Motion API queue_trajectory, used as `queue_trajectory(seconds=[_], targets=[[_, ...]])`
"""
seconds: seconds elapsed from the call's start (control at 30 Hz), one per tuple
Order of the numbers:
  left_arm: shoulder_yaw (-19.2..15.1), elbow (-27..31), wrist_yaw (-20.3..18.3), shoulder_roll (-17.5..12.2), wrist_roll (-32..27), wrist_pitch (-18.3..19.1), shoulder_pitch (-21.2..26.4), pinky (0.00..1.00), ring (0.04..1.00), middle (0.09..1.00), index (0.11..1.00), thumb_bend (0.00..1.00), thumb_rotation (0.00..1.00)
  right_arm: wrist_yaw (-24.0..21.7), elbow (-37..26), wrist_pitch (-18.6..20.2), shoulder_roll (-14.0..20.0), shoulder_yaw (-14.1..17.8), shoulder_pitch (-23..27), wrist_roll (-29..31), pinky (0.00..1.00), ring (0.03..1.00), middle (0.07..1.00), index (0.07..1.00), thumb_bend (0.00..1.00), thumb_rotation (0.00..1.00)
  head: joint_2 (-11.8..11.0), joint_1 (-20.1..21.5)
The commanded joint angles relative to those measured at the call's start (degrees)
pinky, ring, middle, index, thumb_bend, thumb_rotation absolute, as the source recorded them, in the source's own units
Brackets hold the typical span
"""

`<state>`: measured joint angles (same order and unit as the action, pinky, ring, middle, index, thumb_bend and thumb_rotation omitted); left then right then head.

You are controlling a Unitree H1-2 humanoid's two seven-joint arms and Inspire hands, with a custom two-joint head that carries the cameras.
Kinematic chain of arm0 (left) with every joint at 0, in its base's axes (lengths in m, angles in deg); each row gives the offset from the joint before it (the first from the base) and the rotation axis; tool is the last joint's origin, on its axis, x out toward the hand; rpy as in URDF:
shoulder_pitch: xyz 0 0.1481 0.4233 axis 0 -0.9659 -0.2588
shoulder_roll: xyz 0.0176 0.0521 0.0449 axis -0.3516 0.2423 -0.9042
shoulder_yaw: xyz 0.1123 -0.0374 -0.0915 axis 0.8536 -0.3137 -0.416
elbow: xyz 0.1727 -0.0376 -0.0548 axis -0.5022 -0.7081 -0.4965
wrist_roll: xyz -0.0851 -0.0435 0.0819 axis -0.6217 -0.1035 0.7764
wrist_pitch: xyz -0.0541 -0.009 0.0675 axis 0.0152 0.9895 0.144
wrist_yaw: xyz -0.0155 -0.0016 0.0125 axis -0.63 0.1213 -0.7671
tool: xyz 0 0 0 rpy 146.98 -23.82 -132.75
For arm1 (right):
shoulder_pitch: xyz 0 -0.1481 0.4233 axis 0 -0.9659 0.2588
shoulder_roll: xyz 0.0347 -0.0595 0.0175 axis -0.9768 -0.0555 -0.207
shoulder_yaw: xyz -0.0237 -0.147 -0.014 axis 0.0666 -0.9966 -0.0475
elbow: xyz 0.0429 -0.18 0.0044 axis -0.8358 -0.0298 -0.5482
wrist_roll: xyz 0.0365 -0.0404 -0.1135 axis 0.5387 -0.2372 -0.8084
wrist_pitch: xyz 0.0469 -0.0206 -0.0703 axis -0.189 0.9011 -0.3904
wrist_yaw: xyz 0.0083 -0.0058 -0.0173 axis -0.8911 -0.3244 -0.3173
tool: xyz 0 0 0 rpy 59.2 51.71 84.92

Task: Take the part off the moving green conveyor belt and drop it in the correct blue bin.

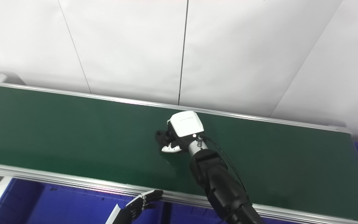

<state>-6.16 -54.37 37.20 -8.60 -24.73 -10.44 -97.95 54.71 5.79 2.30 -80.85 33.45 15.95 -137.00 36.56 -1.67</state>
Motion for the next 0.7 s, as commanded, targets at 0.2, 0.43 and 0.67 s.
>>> queue_trajectory(seconds=[0.2, 0.43, 0.67], targets=[[1.25, 0.9, 0.13, 0.8, -0.02, -2.11, -1.22, 0.78, 0.829, 0.8, 0.793, 0.82, 0.86, 0.92, 2.92, 4.34, 0.76, -1.23, -3.53, -0.37, 0.04, 0.102, 0.177, 0.482, 0.52, 0.12, 0.0, -0.1], [1.37, 0.87, -0.28, 0.8, -0.55, -1.56, -1.09, 0.79, 0.837, 0.805, 0.796, 0.83, 0.86, 2.22, 3.38, 6.9, 0.26, -1.43, -5.59, 0.41, 0.06, 0.125, 0.221, 0.494, 0.51, 0.12, -0.66, 0.47], [1.29, 1.37, -0.52, 0.71, -1.41, -1.09, -1.13, 0.8, 0.841, 0.801, 0.797, 0.83, 0.85, 2.72, -4.82, 6.2, 1.07, 0.92, -9.66, 5.26, 0.12, 0.185, 0.287, 0.489, 0.5, 0.15, -0.12, 1.77]])
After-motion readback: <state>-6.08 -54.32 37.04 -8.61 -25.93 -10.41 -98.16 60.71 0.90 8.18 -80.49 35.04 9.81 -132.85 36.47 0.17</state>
